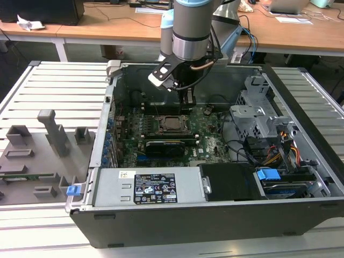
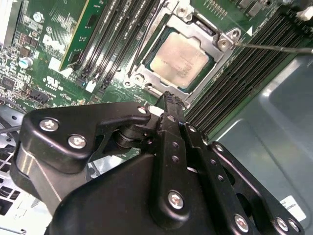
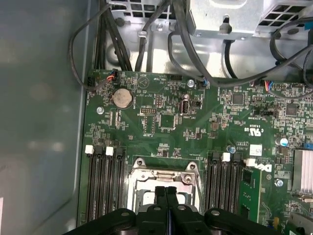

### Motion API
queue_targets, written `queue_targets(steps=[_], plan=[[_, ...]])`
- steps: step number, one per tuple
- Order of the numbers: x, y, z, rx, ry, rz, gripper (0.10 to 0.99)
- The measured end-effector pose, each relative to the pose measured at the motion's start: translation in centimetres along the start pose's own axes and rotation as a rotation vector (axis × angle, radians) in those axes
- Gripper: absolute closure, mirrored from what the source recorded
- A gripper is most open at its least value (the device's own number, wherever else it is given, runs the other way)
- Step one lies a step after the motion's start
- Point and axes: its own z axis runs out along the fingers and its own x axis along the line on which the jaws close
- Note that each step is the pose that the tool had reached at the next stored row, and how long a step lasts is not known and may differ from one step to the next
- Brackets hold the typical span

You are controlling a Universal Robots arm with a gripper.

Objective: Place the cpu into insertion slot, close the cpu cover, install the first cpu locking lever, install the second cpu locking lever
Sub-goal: 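Close the cpu cover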

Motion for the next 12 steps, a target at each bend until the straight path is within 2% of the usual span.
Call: queue_targets(steps=[12], plan=[[0.09,-1.63,-0.06,0.000,0.0000,0.000,0.980]])
